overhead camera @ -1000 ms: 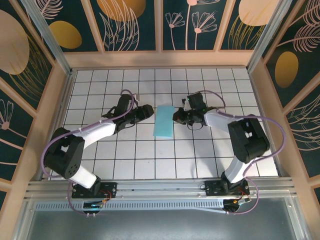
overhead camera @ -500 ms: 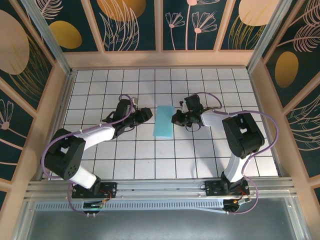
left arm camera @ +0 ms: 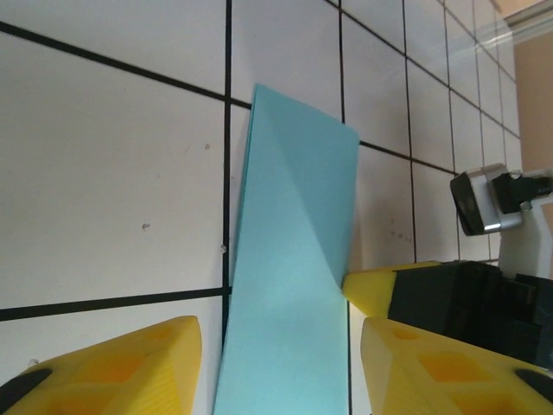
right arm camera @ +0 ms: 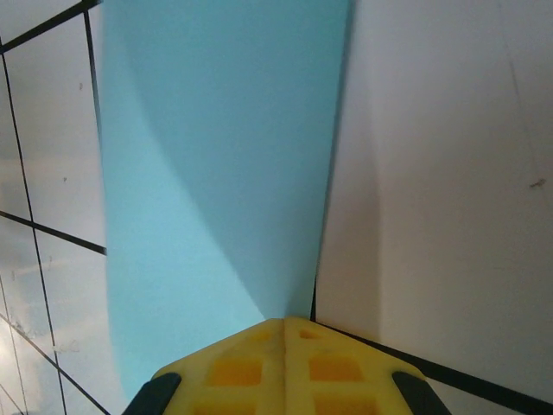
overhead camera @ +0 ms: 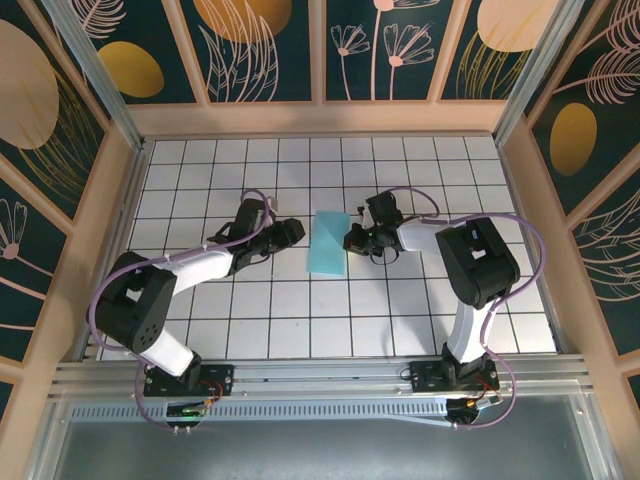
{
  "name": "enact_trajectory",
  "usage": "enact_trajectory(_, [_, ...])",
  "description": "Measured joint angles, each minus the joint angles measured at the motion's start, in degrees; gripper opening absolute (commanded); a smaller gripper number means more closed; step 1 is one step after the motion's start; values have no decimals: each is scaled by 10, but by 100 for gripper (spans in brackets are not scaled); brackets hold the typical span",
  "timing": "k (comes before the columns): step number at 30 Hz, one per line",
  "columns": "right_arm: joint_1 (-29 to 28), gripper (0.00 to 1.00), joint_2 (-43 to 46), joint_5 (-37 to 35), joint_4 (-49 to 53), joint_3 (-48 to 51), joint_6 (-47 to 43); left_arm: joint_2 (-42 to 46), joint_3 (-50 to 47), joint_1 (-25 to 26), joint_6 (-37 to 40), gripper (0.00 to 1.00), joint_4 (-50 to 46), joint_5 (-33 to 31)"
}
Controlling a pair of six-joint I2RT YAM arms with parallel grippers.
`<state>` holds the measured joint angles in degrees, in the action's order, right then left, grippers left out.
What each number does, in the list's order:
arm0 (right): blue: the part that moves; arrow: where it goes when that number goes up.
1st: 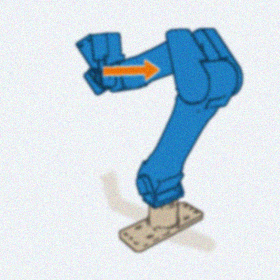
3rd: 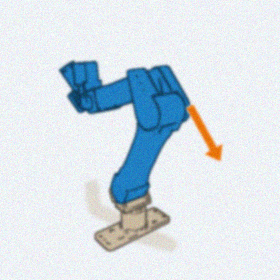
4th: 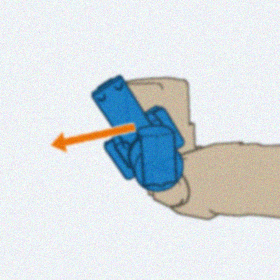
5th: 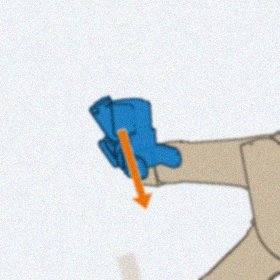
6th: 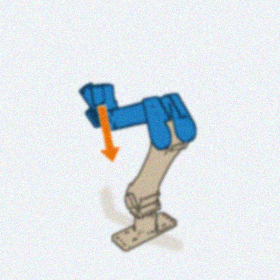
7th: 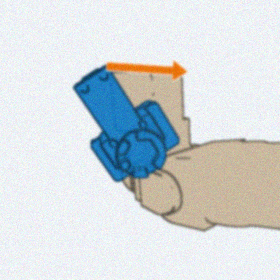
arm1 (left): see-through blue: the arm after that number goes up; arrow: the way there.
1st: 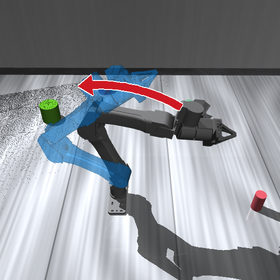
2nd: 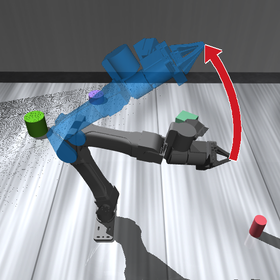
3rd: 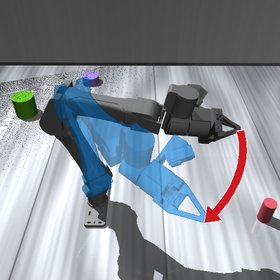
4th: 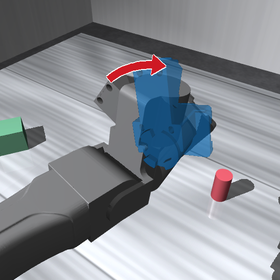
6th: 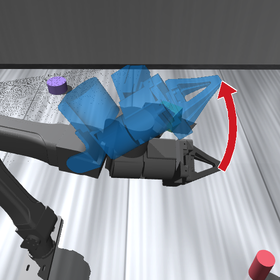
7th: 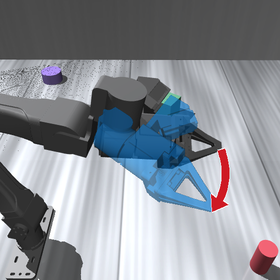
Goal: Fold a paper plane with a square sheet of paper (fold left side to right side)
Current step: Third fold the triangle at the center of the table.
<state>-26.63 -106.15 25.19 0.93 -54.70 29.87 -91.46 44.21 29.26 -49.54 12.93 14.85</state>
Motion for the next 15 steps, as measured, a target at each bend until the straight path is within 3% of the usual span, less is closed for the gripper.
enact_trajectory(15, [-2,0,-7,-7,17,-15,-45,-92,34,3,15,47,5,82])
